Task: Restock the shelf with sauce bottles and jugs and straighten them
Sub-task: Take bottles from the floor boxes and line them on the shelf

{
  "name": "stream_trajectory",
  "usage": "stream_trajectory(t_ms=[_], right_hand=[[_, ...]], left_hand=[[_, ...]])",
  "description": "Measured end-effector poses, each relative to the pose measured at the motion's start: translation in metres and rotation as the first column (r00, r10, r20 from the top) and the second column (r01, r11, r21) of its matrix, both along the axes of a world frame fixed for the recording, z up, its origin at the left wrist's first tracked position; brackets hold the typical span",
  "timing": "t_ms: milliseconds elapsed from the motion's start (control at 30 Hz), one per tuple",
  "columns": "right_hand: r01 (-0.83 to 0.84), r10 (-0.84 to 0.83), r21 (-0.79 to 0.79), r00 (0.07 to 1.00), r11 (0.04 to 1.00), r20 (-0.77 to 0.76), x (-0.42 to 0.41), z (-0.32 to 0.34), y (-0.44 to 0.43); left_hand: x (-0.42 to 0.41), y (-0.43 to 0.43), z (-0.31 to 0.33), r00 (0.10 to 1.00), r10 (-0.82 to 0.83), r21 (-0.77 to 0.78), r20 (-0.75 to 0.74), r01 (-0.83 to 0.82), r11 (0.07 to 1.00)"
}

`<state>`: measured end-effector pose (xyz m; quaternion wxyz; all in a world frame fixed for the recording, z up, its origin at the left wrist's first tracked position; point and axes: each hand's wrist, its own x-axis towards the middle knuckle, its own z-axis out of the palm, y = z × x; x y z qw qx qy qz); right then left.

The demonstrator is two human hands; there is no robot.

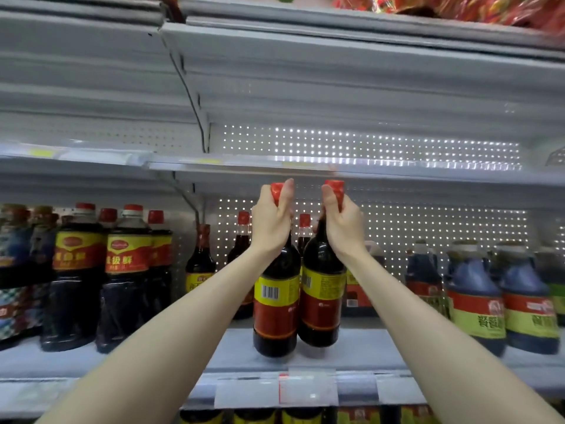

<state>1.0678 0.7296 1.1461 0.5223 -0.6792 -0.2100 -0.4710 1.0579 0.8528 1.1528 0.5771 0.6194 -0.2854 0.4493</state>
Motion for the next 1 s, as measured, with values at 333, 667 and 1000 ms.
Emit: stream_trajectory(t_ms=[333,667,1000], right_hand=[[0.024,-0.019,0.032,0.989,0.999,-0.147,0.061,-0.002,-0.015],[0.038,-0.036,0.005,0.967,0.999,-0.253,0.099,-0.011,-0.014],[0.052,-0.087,-0.111,0.939,0.992,-0.332,0.115,-0.010,-0.016]], left_hand=[[0.066,-0.016,-0.002,0.983,0.083,0.024,-0.166,-0.080,0.996],[0.100,-0.016,-0.007,0.965,-0.040,-0.012,-0.261,0.039,0.999],[0.118,-0.008,-0.022,0.958,0.077,0.177,-0.276,-0.028,0.984]])
